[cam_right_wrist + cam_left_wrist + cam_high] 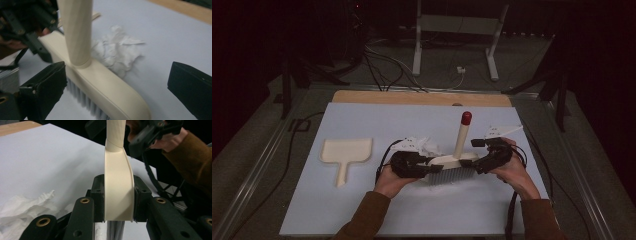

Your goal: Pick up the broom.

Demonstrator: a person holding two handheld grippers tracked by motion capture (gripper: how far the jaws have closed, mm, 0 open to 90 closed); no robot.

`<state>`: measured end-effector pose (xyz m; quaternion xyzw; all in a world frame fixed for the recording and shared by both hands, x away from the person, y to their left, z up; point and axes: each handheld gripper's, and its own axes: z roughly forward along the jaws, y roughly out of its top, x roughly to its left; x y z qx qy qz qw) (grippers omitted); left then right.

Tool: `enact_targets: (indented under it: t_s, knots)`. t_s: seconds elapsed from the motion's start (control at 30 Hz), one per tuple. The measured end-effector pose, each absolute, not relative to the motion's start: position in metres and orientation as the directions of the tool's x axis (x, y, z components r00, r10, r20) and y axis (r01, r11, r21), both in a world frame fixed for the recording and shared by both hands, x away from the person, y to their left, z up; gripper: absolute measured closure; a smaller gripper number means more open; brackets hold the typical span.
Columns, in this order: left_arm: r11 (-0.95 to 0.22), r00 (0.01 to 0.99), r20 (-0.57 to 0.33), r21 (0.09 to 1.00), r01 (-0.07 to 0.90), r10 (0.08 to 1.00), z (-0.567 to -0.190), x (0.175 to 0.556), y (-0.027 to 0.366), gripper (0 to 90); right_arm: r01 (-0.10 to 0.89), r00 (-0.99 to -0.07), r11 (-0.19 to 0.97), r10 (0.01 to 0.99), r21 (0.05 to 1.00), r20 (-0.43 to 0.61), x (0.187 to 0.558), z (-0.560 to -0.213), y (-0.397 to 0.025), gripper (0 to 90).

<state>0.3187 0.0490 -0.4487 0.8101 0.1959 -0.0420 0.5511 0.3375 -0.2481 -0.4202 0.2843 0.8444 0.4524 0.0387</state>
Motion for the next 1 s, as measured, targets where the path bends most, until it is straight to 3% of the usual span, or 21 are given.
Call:
enact_targets:
  t_s: [0.13, 0.2, 0.4, 0.5, 0.57, 1.0]
  knots:
    - [-0.316, 0.924, -0.297, 0.877, 0.363, 0.239, -0.449, 0.319, 0.049, 70.3, 0.437, -0.858, 0.468, 0.474, 0.768, 0.199, 0.338, -0.424, -0.244, 6.3]
    - [-0.315, 0.928, -0.302, 0.878, 0.361, 0.22, -0.45, 0.319, 0.049, 70.2, 0.419, -0.889, 0.505, 0.396, 0.755, 0.229, 0.338, -0.427, -0.241, 16.4]
    - [-0.303, 0.929, -0.322, 0.88, 0.365, 0.184, -0.451, 0.32, 0.048, 70.2, 0.411, -0.907, 0.519, 0.313, 0.749, 0.281, 0.339, -0.431, -0.24, 24.2]
    - [-0.295, 0.926, -0.331, 0.88, 0.371, 0.18, -0.452, 0.322, 0.048, 70.2, 0.41, -0.909, 0.522, 0.294, 0.748, 0.294, 0.339, -0.432, -0.24, 31.4]
    - [-0.28, 0.922, -0.346, 0.88, 0.383, 0.174, -0.453, 0.323, 0.048, 70.1, 0.4, -0.916, 0.536, 0.263, 0.743, 0.303, 0.337, -0.433, -0.238, 43.1]
    - [-0.237, 0.908, -0.398, 0.877, 0.419, 0.13, -0.456, 0.328, 0.051, 68.9, 0.369, -0.929, 0.542, 0.184, 0.755, 0.322, 0.335, -0.438, -0.239, 55.6]
